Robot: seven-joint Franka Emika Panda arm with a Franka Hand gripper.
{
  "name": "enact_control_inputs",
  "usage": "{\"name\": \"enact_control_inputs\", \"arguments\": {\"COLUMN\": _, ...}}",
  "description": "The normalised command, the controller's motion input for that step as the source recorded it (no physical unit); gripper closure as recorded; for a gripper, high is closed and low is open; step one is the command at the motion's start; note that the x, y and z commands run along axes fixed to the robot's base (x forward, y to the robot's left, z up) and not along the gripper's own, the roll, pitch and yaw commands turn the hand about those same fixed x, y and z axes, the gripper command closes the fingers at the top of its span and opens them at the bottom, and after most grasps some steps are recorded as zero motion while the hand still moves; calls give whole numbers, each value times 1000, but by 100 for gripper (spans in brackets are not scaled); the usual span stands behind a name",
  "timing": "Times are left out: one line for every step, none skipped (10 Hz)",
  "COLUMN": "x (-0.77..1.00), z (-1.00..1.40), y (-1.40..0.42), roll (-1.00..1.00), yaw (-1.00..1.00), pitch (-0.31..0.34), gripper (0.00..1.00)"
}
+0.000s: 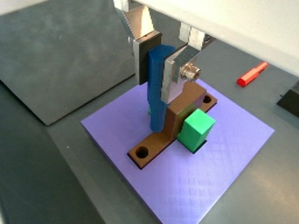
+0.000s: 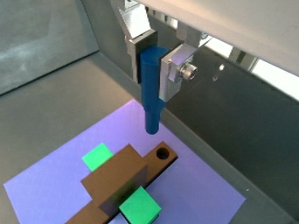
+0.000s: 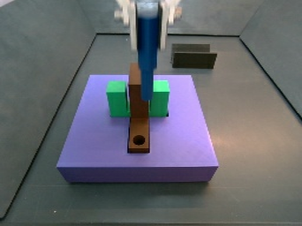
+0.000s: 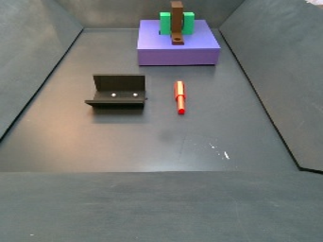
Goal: Pick up the blue object. Move up. Move to above the board. Insert the blue object.
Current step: Insert the blue object.
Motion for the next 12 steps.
{"name": "enact_control_inputs", "arguments": {"x": -151, "z": -486, "y": -57, "roll": 80, "yaw": 0, "pitch": -93, "gripper": 100}}
{"name": "enact_control_inputs", "arguments": {"x": -171, "z": -391, "y": -120, "roll": 27, "yaw": 0, "pitch": -93, "gripper": 100}}
{"name": "enact_control_inputs", "arguments": {"x": -63, "z": -326, "y": -117, "roll": 54, "yaw": 0, "pitch": -73, "gripper": 100}}
{"name": "enact_control_inputs", "arguments": {"x": -77, "z": -331, "y": -97, "roll": 53, "yaw": 0, "pitch": -71, "gripper": 100}}
{"name": "enact_control_inputs", "arguments": {"x": -20, "z": -323, "y": -134, "roll": 27, "yaw": 0, "pitch": -71, "gripper": 100}}
{"name": "enact_control_inputs", "arguments": {"x": 31, "z": -260, "y": -206, "roll": 107, "yaw": 54, "pitch": -36, "gripper": 100}}
{"name": "enact_control_inputs", "arguments": {"x": 37, "z": -237, "y": -320, "roll": 206, "yaw": 86, "pitch": -16, "gripper": 100}}
{"name": "enact_control_inputs", "arguments": {"x": 17, "z": -289, "y": -283, "roll": 267, "yaw": 80, "pitch": -6, "gripper": 100}}
{"name": "enact_control_inputs", "arguments": {"x": 6, "z": -271, "y": -131, "roll": 241, "yaw": 63, "pitch": 0, "gripper": 100}}
{"name": "enact_control_inputs", "arguments": {"x": 49, "z": -223, "y": 0, "roll": 140, "yaw": 60, "pitch": 0, "gripper": 100}}
{"name": "enact_control_inputs", "arguments": {"x": 114, "z": -186, "y": 0, "roll": 84, "yaw": 66, "pitch": 0, "gripper": 100}}
{"name": "enact_control_inputs", "arguments": {"x": 114, "z": -183, "y": 0, "roll": 51, "yaw": 63, "pitch": 0, "gripper": 100}}
